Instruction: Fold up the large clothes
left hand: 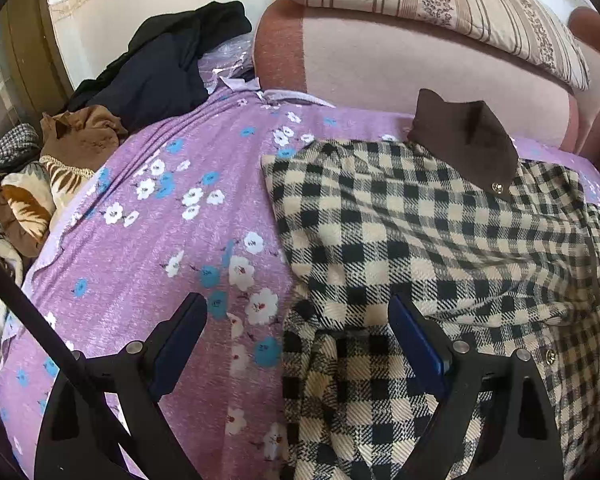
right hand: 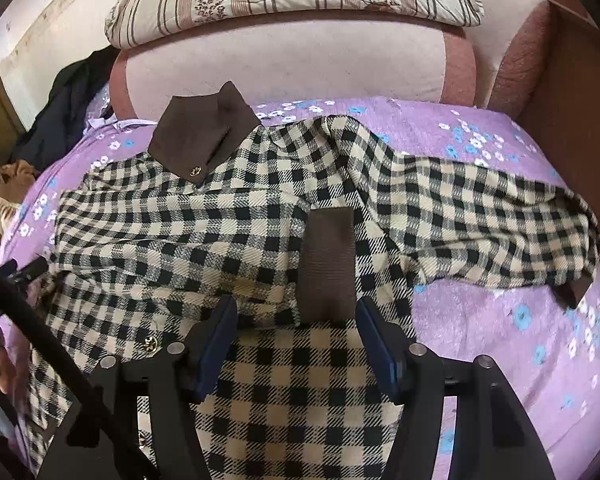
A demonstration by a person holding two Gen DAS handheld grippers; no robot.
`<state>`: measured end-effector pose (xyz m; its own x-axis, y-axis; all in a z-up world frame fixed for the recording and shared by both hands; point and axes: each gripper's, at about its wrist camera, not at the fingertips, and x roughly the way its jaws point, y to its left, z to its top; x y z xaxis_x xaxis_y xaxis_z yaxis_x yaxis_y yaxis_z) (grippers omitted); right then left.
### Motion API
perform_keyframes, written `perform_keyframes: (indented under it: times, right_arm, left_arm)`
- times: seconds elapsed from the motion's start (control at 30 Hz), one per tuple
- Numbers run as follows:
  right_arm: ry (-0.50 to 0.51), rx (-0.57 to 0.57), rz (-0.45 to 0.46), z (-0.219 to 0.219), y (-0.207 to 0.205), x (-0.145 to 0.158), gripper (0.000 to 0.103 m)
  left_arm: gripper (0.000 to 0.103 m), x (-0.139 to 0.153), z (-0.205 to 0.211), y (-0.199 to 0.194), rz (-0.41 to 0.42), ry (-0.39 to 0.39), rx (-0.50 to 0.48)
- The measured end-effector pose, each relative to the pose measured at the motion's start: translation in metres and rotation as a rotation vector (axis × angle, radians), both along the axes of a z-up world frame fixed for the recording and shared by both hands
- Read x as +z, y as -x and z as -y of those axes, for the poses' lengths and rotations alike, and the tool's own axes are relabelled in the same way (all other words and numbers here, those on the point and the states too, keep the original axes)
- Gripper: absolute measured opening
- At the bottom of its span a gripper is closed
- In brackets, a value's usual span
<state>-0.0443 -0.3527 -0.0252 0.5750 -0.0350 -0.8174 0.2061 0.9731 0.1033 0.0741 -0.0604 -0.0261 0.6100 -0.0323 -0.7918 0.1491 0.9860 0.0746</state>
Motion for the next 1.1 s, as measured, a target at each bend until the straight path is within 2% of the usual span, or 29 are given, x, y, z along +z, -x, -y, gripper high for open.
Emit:
perform_keyframes:
  times: [0.23, 0.43, 0.6, 0.7, 0.9, 1.03, 1.1]
  right_arm:
    - [-0.014, -0.003, -0.033, -0.002, -0.008, -0.022, 0.066]
    - [-0.031, -0.018, -0.053, 0.006, -0.013, -0.033, 0.066]
    - [-0.072, -0.063, -0.047, 0.031, -0.012, -0.029, 0.066]
    - [-0.087, -0.152, -0.026, 0.071, -0.005, -0.016, 0.070]
    - [-0.170, -0.449, -0.017, 0.184, 0.034, -0.011, 0.072]
    - [-0.053, -0.589, -0.041, 0.233, 0.067, -0.007, 0.072]
    - [-0.043, -0.628, -0.045, 0.250, 0.079, -0.007, 0.072]
  left_arm:
    - [0.091, -0.008, -0.001, -0.004, -0.028, 0.005, 0.004]
    - [0.091, -0.021, -0.003, -0.015, -0.100, 0.079, -0.010]
    - [0.091, -0.034, -0.005, -0.022, -0.145, 0.085, 0.009]
    - [0.091, -0.033, -0.006, -0.023, -0.147, 0.095, 0.012]
    - [0.091, -0.028, -0.008, -0.023, -0.131, 0.098, 0.015]
    - [0.091, -0.027, -0.013, -0.024, -0.137, 0.118, 0.034]
    - [0.091, -0.029, -0.015, -0.025, -0.147, 0.136, 0.043]
